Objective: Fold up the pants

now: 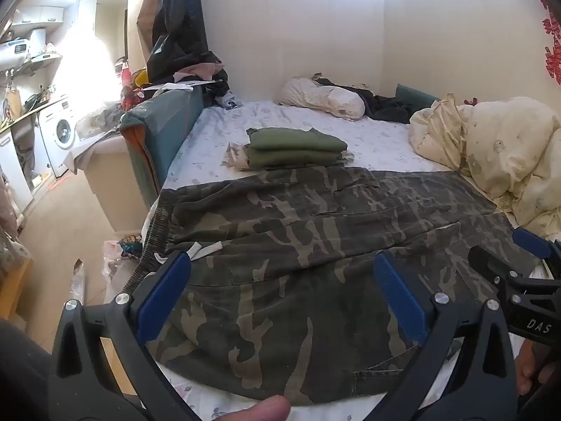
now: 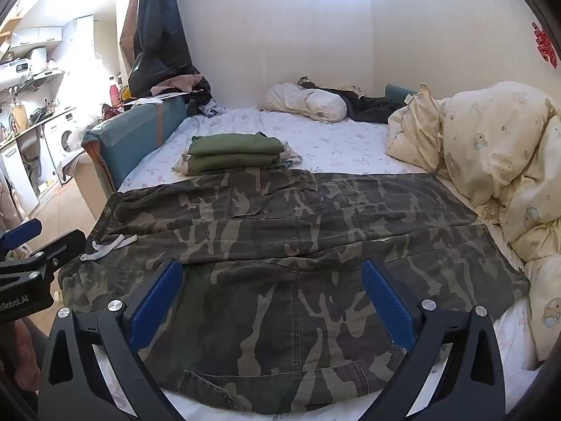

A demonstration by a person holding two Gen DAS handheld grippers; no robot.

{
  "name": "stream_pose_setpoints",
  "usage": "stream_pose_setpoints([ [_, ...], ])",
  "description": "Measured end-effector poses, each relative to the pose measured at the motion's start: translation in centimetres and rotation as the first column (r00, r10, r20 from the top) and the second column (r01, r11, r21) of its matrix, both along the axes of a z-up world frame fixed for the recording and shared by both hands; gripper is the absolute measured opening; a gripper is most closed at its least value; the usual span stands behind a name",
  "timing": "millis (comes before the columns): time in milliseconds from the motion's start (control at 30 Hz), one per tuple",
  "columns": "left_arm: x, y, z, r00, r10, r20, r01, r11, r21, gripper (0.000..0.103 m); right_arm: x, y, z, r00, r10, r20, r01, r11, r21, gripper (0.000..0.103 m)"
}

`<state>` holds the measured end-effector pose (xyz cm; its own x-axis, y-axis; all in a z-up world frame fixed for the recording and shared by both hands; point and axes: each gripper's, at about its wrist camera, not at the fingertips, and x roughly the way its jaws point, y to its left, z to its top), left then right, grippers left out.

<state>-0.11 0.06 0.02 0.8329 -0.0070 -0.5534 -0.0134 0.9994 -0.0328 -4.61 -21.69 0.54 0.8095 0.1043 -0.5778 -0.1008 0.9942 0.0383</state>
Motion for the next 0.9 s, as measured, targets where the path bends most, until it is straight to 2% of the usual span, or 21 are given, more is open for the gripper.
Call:
stream_pose_setpoints([
  [900,0.06,-0.15,-0.08,1.0,-0.004,-0.016,0.004,1.0,0.011,0.103,0.04,-0.11,0.01,1.0,-0.001,-0.004,0.001,1.0,0.003,0.103],
])
